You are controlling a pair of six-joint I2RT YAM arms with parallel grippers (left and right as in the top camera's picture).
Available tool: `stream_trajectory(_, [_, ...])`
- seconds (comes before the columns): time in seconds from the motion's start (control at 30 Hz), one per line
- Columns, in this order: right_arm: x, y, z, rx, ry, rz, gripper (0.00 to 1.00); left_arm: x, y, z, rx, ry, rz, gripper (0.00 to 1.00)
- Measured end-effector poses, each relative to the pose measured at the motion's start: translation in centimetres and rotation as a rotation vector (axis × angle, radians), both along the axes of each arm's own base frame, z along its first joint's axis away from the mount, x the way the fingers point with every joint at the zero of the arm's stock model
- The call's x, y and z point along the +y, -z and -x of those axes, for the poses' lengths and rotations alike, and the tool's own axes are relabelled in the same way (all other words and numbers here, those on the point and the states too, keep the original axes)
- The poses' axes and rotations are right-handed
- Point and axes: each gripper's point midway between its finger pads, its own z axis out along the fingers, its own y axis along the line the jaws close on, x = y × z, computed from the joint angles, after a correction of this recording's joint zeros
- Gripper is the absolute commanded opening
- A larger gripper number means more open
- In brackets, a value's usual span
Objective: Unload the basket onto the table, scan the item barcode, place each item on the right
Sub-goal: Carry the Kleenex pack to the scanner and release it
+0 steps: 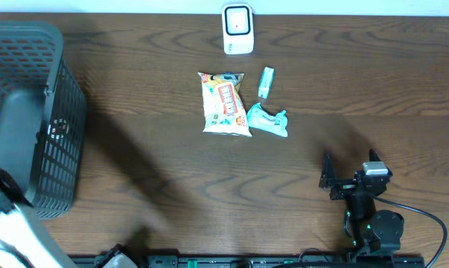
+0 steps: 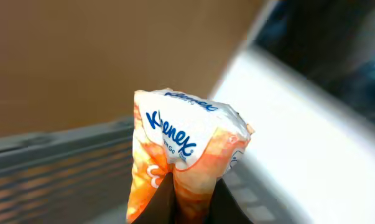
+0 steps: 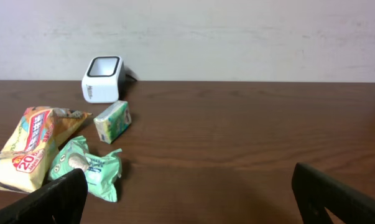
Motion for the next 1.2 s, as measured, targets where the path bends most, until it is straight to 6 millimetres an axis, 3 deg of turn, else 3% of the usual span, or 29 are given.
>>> stream_trajectory(0.1, [0.0,0.0,0.0,0.000,0.000,0.000,0.99,-5.2,-3.0,-1.6,-0.127,0.157,0.012,0.07])
stream_trajectory(0.17, [0.0,0.0,0.0,0.000,0.000,0.000,0.99,-9.8,-3.3,-4.0,-0.154,0.329,0.048,0.07])
stream_trajectory(0.23, [0.0,0.0,0.0,0.000,0.001,0.000,0.99,-14.4,-2.5,-6.5,-0.140,0.489,0.092,0.07])
stream_trajectory(0.27, [0.0,0.0,0.0,0.000,0.000,0.000,0.99,-18.6,-1.6,-8.4,-0.114,0.626,0.130,0.07])
stream_trajectory(0.3, [0.0,0.0,0.0,0.000,0.000,0.000,0.99,-19.7,-1.2,-8.9,-0.104,0.660,0.140,0.08])
stream_trajectory(0.47, [0.0,0.0,0.0,0.000,0.000,0.000,0.99,-31.9,1.2,-12.9,-0.056,0.996,0.191,0.07])
stream_trajectory(0.6, [0.0,0.0,0.0,0.000,0.000,0.000,0.99,-40.2,4.0,-15.2,-0.030,1.175,0.205,0.08])
stream_trajectory(0.7, [0.0,0.0,0.0,0.000,0.000,0.000,0.99,-44.6,7.5,-16.7,0.021,1.236,0.218,0.07])
stream_trajectory(0.83, [0.0,0.0,0.0,0.000,0.000,0.000,0.99,-49.5,13.8,-18.4,0.118,1.282,0.234,0.07])
stream_trajectory(1.0, [0.0,0.0,0.0,0.000,0.000,0.000,0.99,-52.3,21.9,-19.7,0.253,1.281,0.247,0.13])
stream_trajectory(1.07, [0.0,0.0,0.0,0.000,0.000,0.000,0.99,-52.7,23.8,-20.0,0.278,1.276,0.248,0.14])
stream_trajectory(1.1, [0.0,0.0,0.0,0.000,0.000,0.000,0.99,-52.9,25.0,-20.1,0.301,1.273,0.251,0.17])
stream_trajectory(1.17, [0.0,0.0,0.0,0.000,0.000,0.000,0.99,-53.2,27.1,-20.0,0.342,1.268,0.257,0.35])
stream_trajectory(1.2, [0.0,0.0,0.0,0.000,0.000,0.000,0.99,-53.4,27.9,-20.0,0.358,1.269,0.259,0.36])
